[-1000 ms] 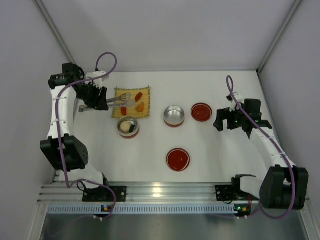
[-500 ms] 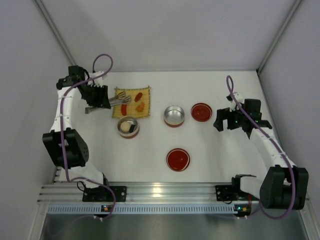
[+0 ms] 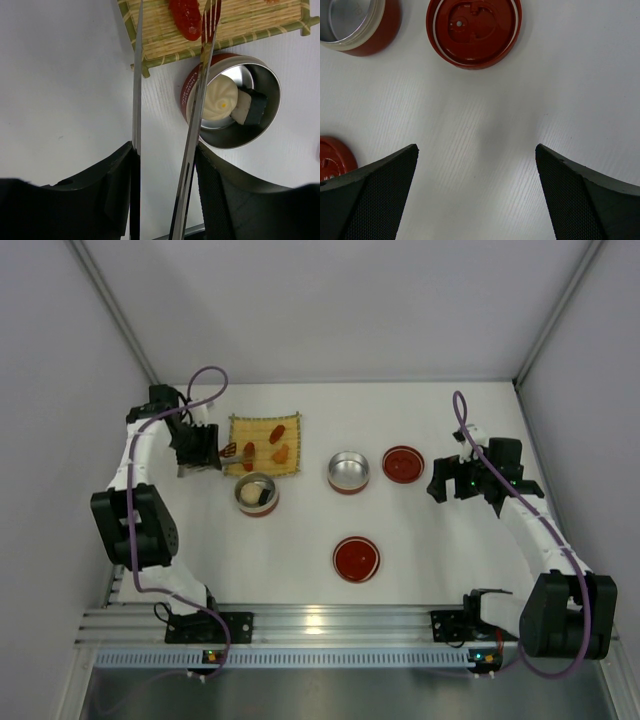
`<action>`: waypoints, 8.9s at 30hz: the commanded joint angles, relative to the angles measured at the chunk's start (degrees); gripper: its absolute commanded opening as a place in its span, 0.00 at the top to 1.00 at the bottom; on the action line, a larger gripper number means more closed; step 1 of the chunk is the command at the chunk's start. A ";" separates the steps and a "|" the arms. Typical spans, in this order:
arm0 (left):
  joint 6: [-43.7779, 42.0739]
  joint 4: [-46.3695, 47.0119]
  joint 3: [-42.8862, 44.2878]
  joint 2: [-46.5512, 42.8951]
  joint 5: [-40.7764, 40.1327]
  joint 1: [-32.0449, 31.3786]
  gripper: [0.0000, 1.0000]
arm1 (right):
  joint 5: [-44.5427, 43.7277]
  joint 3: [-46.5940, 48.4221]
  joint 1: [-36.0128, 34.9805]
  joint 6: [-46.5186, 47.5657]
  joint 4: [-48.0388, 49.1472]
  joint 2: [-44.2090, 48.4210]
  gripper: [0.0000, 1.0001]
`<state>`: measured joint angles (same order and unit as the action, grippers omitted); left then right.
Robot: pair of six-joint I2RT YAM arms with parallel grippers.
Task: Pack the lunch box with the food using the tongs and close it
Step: Pick up the fake food from the plate, then place the fake food in the packing box, then pick up the fake food from the plate, then place the fake food in the packing box.
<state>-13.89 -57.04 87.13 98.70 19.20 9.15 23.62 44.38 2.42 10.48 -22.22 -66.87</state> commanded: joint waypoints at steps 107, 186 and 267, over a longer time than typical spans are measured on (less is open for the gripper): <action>9.23 5.97 11.65 10.29 -0.83 -38.33 0.73 | -1.03 2.99 -0.31 0.95 -0.55 -1.33 0.01; 4.84 -7.13 8.67 0.62 -2.41 -12.49 0.41 | -0.41 3.43 -0.31 0.33 -0.81 -2.21 0.01; 1.23 -3.70 9.64 0.52 20.24 -29.63 1.00 | -0.77 3.52 -0.31 0.51 -0.98 -2.74 0.01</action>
<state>-13.91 -63.46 97.91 97.06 32.03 -19.73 22.33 45.17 2.42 10.48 -22.37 -70.04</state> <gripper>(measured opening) 0.380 0.993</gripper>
